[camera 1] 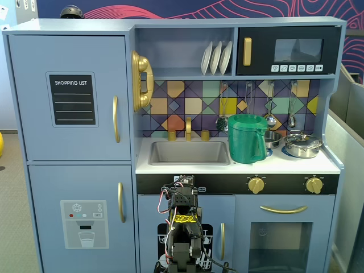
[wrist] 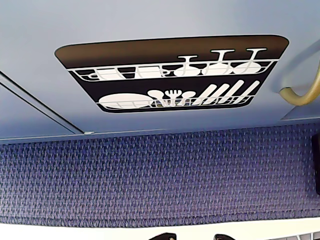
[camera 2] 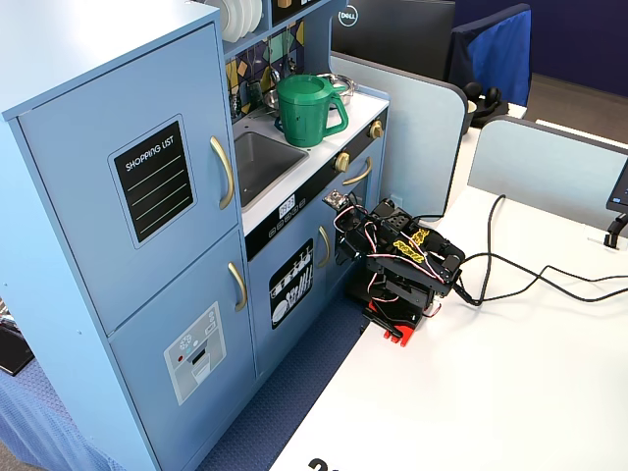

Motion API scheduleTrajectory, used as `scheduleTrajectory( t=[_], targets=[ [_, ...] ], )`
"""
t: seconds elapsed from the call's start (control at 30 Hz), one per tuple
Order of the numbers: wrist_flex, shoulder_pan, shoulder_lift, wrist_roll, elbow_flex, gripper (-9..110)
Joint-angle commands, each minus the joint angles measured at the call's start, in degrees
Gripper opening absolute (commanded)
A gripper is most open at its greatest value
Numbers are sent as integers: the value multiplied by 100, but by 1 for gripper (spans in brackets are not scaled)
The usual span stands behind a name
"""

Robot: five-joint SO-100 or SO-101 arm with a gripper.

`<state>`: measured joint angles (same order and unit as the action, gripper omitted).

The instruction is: Open the left cabinet door

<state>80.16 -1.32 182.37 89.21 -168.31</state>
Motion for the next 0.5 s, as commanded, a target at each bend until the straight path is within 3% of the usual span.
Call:
scheduleTrajectory(
  t=[0.0, 0.3, 0.47],
  targets=[
    [703, 88, -18, -606, -352, 0],
    [703, 88, -18, -606, -352, 0],
    [387, 70, -26, 114, -334, 0]
  ],
)
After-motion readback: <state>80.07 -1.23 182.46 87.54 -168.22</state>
